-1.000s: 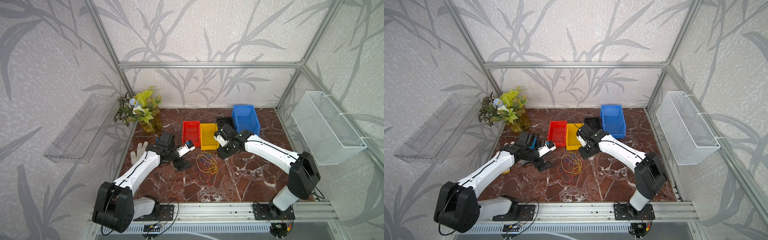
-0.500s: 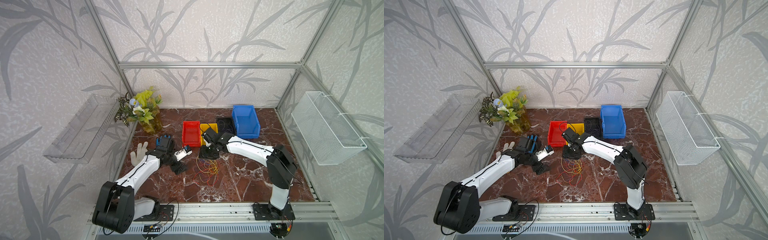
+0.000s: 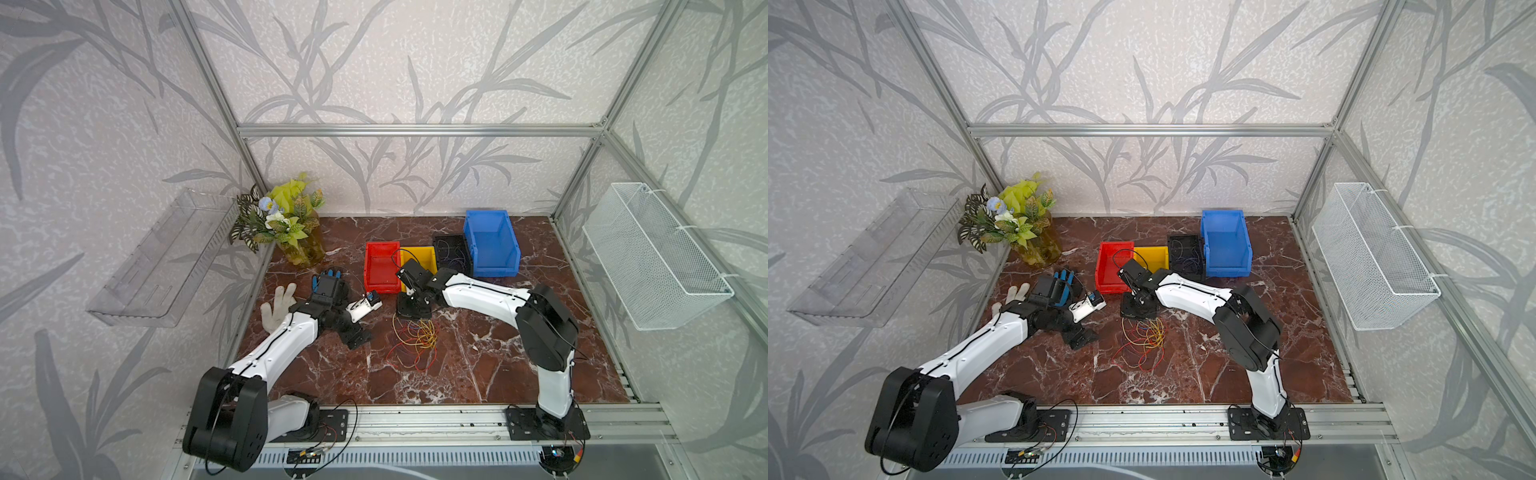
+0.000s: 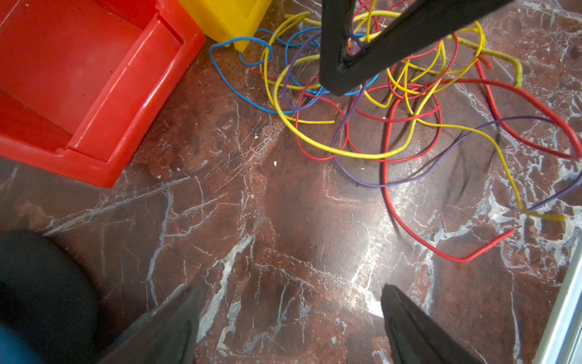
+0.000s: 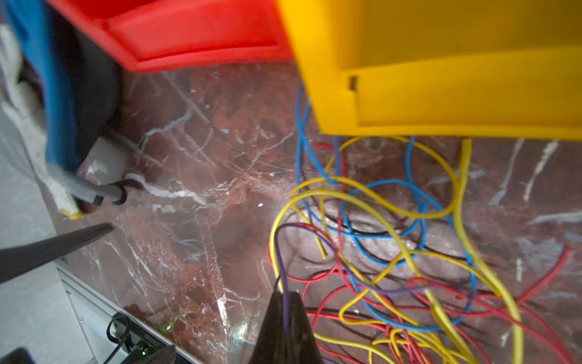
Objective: Untangle and sort cables by color
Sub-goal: Untie the cable.
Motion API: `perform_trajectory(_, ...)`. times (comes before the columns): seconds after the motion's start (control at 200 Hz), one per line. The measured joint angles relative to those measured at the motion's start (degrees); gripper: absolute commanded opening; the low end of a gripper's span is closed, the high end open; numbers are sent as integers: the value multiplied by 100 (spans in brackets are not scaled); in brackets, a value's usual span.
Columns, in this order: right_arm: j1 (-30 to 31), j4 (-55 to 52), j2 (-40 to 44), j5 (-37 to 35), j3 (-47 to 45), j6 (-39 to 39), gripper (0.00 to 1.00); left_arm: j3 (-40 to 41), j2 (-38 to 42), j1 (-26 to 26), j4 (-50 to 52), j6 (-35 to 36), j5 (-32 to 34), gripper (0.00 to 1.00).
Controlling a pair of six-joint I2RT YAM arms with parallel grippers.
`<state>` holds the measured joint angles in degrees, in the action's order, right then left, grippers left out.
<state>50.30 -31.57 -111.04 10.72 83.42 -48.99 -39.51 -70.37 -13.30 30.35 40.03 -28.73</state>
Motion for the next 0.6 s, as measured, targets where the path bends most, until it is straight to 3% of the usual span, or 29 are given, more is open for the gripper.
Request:
perform_trajectory(0.32, 892, -114, 1578, -699, 201, 1888, 0, -1366, -7, 79, 866, 109, -861, 92)
perform_trajectory(0.6, 922, 332, 2830, -855, 125, 2745, 0, -1517, -155, 109, 708, -127, -1145, 92)
